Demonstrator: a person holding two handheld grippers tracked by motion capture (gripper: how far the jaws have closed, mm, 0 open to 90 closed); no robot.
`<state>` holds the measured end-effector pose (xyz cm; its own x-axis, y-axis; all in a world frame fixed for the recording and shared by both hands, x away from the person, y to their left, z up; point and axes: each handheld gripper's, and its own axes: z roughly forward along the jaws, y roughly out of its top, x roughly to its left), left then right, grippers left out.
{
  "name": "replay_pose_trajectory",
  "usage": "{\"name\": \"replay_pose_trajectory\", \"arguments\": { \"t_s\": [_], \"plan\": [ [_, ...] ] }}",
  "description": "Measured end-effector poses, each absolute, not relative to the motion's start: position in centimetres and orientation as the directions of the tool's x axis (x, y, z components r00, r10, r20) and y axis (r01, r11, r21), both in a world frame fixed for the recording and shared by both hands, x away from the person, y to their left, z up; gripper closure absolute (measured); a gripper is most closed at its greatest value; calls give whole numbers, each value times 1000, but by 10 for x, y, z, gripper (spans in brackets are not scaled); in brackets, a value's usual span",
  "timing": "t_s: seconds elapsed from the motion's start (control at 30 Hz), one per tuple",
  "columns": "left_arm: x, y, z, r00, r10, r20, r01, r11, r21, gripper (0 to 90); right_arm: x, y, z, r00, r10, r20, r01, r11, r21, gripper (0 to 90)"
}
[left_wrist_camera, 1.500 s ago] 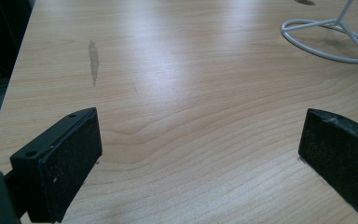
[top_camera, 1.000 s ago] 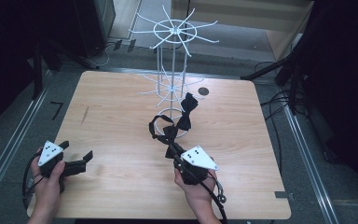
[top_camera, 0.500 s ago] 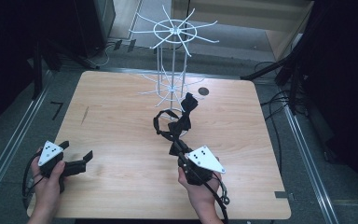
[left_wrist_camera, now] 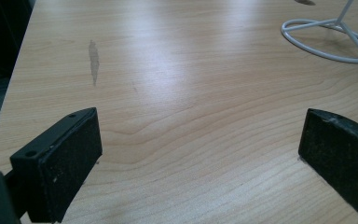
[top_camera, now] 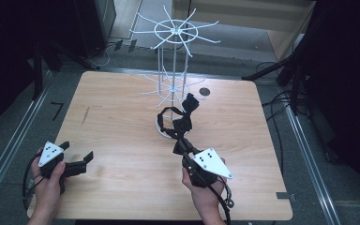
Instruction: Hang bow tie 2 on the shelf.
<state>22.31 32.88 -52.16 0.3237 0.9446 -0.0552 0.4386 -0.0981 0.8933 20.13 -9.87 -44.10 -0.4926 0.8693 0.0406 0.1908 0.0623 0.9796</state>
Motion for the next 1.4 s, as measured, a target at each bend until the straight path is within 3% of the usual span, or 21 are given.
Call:
{"name": "replay_pose_trajectory", "arguments": {
  "t_s": [0.63,1.4],
  "plan": [
    [223,329,-522,324,945,-56,439,-98,893,0,192,-107,-422,-486,872,47,139,24,990,835],
    [223,328,-522,330,942,-59,443,-99,891,0,207,-119,-427,-455,886,91,178,-10,984,834]
  ]
}}
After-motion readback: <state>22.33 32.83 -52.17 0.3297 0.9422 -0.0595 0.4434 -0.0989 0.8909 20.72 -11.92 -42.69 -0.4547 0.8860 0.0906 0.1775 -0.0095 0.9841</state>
